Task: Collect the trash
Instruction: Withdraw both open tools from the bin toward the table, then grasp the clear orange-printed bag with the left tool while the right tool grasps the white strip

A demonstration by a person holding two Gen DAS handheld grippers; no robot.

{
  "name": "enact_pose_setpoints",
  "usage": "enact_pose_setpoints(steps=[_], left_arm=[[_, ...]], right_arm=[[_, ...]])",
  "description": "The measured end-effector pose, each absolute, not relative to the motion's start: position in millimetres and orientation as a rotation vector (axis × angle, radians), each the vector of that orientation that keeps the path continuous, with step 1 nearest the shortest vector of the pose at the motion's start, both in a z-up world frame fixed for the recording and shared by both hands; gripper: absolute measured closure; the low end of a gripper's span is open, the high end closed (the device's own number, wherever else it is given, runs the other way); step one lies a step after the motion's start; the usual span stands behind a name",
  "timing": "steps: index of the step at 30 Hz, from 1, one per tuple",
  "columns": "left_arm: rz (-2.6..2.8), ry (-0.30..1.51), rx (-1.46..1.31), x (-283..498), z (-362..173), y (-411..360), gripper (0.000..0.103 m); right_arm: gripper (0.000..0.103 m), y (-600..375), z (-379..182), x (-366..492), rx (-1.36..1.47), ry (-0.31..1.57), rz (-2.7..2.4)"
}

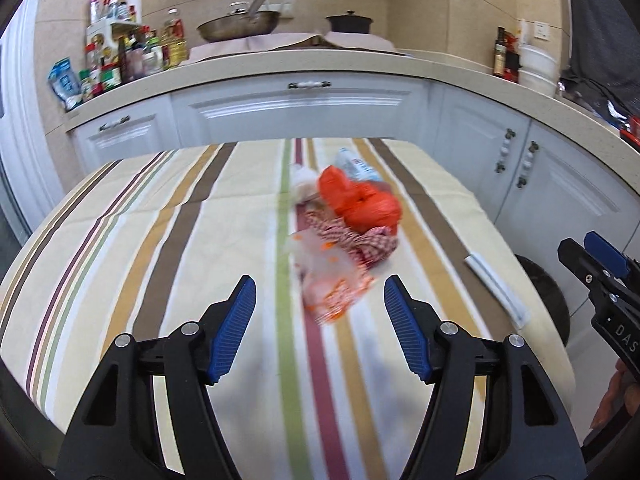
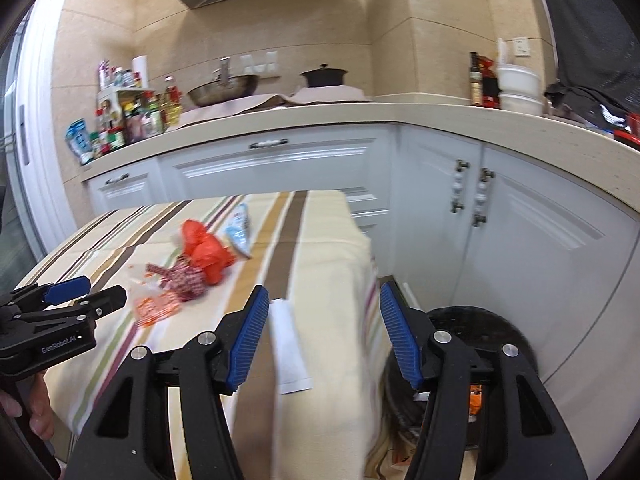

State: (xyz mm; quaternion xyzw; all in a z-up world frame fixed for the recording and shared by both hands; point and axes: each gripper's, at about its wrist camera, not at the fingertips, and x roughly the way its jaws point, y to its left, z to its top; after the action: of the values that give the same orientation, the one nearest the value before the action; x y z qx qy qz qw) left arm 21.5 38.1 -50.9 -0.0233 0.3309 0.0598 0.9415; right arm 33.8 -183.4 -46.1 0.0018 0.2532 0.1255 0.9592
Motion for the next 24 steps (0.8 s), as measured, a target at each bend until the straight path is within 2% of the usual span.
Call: enact_pose_setpoints(steps=[7,24], left_arm=[[0.132,0.695,-0.067,18.4,-60.1,53.5,0.038],[0.116,0.800,-0.097,68.4,-81.3,43.6,0.038]], right_arm=[[0.046,-164.9,-53.1,29.7,-0.016,0.534,0.285],[0.044,-177.2,-59.9,41.4,0.000,0.574,0.253]])
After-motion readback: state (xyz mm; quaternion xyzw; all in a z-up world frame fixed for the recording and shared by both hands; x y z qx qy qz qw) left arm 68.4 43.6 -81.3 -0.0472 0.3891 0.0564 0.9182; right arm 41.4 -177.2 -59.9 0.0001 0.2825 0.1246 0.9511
